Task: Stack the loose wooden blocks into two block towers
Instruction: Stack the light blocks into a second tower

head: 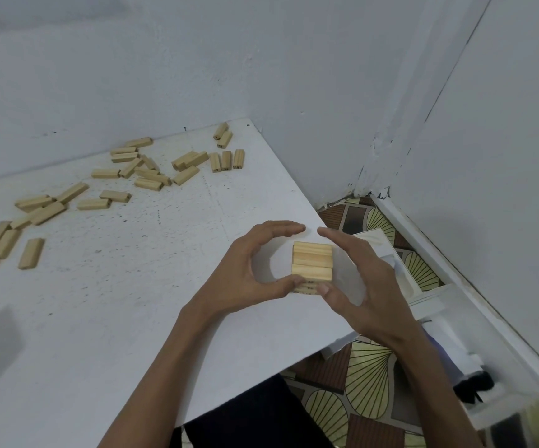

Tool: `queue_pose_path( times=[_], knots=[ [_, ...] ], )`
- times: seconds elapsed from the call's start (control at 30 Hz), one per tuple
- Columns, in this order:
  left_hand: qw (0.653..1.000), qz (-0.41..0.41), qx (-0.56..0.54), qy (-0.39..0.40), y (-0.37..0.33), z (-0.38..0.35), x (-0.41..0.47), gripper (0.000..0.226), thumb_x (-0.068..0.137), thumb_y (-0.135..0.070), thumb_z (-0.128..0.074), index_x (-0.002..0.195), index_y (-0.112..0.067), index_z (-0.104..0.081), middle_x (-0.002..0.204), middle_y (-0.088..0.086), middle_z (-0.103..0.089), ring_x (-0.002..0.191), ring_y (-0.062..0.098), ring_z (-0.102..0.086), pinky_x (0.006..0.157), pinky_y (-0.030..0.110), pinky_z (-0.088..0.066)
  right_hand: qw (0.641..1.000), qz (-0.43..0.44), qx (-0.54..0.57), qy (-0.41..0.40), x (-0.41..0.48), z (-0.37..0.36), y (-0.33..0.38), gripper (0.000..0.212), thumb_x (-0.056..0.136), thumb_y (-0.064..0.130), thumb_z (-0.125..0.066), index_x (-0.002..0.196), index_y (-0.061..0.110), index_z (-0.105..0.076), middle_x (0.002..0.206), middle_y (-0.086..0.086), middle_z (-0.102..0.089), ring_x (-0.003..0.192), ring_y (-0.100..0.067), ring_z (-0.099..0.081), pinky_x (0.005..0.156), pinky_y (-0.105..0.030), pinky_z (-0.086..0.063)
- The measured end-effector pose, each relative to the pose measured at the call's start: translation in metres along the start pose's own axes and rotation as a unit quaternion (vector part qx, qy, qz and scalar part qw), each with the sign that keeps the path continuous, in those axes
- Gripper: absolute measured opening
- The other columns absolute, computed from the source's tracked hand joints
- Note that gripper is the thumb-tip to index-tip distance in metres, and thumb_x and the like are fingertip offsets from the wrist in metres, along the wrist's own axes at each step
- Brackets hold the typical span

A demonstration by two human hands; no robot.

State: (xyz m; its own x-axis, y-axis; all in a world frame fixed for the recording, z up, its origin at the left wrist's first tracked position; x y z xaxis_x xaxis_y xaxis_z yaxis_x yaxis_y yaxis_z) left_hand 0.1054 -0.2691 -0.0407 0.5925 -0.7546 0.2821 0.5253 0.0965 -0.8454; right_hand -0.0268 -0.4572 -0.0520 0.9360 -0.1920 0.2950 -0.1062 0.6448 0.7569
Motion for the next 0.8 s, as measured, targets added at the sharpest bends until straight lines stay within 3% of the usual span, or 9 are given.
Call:
queue_pose_path(
  times=[0.13, 0.23, 0.43, 0.63, 0.8],
  knots=[
    [0.999, 0.039, 0.021, 0.002, -0.011, 0.017, -0.009, 0.052, 0.092, -0.043, -0.063, 0.140, -0.024, -0.058, 0.140, -0.011, -0.061, 0.136, 0.017, -0.052, 0.115, 0.035, -0.038, 0.999, 0.004, -0.046, -0.014, 0.002, 0.012, 0.014, 0.078, 0.083, 0.059, -0.065, 0.150, 0.025, -0.043, 0.148, 0.016, -0.047, 0.139, -0.009, -0.042, 0.106, -0.051, -0.044],
    [0.994, 0.084, 0.064, -0.013, -0.013, 0.038, -0.023, 0.044, 0.094, -0.046, -0.065, 0.135, -0.032, -0.060, 0.135, -0.018, -0.062, 0.132, 0.007, -0.054, 0.112, 0.032, -0.039, 0.994, 0.046, -0.096, -0.024, 0.009, 0.020, 0.031, 0.074, 0.083, 0.058, -0.067, 0.145, 0.022, -0.048, 0.144, 0.009, -0.051, 0.135, -0.014, -0.045, 0.104, -0.055, -0.044],
    [0.959, 0.174, 0.204, -0.090, -0.002, 0.094, -0.070, 0.034, 0.094, -0.039, -0.071, 0.127, -0.030, -0.063, 0.126, -0.019, -0.062, 0.115, 0.003, -0.057, 0.101, 0.033, -0.046, 0.973, 0.140, -0.182, -0.002, 0.039, 0.003, 0.090, 0.045, 0.091, 0.048, -0.062, 0.128, 0.023, -0.065, 0.125, 0.009, -0.065, 0.118, -0.016, -0.055, 0.092, -0.049, -0.051],
    [0.881, 0.278, 0.328, -0.196, 0.018, 0.151, -0.124, 0.040, 0.092, -0.036, -0.071, 0.129, -0.020, -0.065, 0.137, -0.001, -0.060, 0.128, 0.026, -0.051, 0.100, 0.043, -0.046, 0.968, 0.136, -0.184, 0.107, 0.074, -0.071, 0.145, 0.041, 0.098, 0.047, -0.059, 0.135, 0.030, -0.059, 0.130, 0.018, -0.059, 0.122, -0.005, -0.048, 0.093, -0.029, -0.047],
    [0.815, 0.341, 0.365, -0.294, 0.035, 0.178, -0.151, 0.050, 0.091, -0.040, -0.070, 0.135, -0.019, -0.061, 0.147, 0.003, -0.051, 0.138, 0.028, -0.037, 0.107, 0.049, -0.038, 0.944, 0.141, -0.206, 0.214, 0.109, -0.148, 0.141, 0.042, 0.099, 0.046, -0.056, 0.137, 0.027, -0.057, 0.138, 0.011, -0.056, 0.127, -0.013, -0.046, 0.097, -0.035, -0.046]
  ],
)
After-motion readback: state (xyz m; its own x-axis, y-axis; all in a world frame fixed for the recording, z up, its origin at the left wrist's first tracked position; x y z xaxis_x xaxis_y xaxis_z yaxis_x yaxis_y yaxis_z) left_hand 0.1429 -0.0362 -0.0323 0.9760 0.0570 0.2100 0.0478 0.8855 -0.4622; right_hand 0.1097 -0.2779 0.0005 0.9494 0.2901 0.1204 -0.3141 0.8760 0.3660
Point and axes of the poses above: each hand's wrist, its own x-axis towards the middle knuckle, its own z-axis out of the back of the hand, y = z × x, the point moved 1 cm from there along x, towards the middle knuckle
